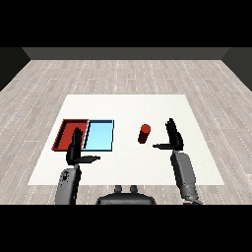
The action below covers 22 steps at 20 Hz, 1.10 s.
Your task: Pick the red can and put it in the red box
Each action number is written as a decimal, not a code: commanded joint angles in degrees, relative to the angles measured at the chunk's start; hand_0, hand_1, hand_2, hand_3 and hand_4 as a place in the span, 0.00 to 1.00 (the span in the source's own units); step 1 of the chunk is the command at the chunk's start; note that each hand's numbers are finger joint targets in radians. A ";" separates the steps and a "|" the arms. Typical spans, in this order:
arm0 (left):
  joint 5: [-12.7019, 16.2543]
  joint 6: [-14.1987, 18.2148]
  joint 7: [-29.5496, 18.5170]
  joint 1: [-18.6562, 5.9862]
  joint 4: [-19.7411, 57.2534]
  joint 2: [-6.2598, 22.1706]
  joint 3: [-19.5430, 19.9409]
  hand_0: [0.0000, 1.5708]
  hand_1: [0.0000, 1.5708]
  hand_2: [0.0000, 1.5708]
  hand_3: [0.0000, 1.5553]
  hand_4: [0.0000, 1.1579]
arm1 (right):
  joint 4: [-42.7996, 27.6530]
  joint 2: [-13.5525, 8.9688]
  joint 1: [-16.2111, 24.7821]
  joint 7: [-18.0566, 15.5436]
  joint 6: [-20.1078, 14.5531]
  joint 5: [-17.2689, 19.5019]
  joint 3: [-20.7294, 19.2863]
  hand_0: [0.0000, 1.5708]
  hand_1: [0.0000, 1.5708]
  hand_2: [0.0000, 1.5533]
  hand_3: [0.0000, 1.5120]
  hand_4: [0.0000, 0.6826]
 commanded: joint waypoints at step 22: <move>2.06 1.59 6.37 0.38 -7.01 -1.24 -0.82 0.00 0.00 0.00 0.00 0.00 | 17.36 6.83 -9.69 -4.53 -2.87 -1.89 1.93 0.00 0.00 0.00 0.00 0.00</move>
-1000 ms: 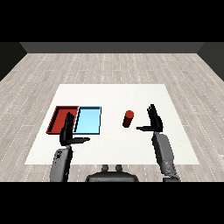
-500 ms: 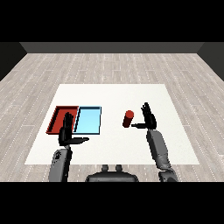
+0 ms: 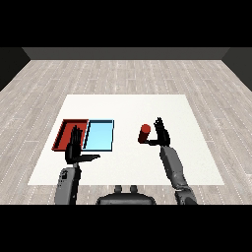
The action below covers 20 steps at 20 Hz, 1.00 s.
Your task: Pick the red can and put it in the red box
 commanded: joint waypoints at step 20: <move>2.52 -1.79 -0.18 -0.03 0.47 1.41 1.79 0.00 0.00 0.00 0.00 0.00 | 22.87 0.12 -10.76 -10.89 1.87 -1.75 -2.52 0.00 0.00 0.00 0.00 0.00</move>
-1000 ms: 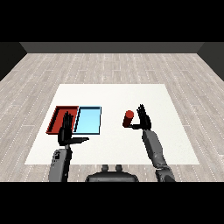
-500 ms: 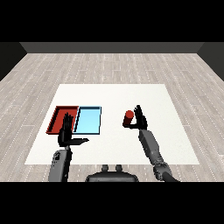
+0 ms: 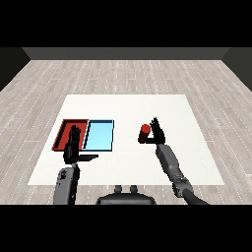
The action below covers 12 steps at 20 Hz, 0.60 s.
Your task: Pick the red can and put it in the red box
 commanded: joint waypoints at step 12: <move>-0.54 0.32 0.96 2.38 -3.07 -0.57 -0.98 0.00 0.00 0.00 0.00 0.00 | 9.61 1.12 -7.69 -2.62 -2.06 0.52 -1.00 0.00 0.00 0.00 0.00 0.00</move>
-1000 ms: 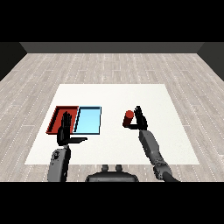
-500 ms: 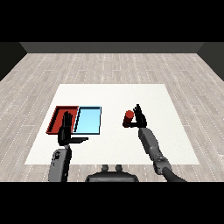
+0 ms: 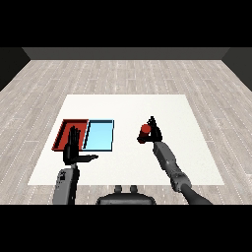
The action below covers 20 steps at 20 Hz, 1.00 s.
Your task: Pick the red can and put it in the red box
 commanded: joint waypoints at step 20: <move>1.76 -1.17 2.18 2.01 -2.69 1.11 1.18 0.00 0.00 0.00 0.00 0.00 | 6.70 -0.99 -5.92 1.96 -1.40 -0.30 -1.99 0.00 0.00 0.00 0.00 0.00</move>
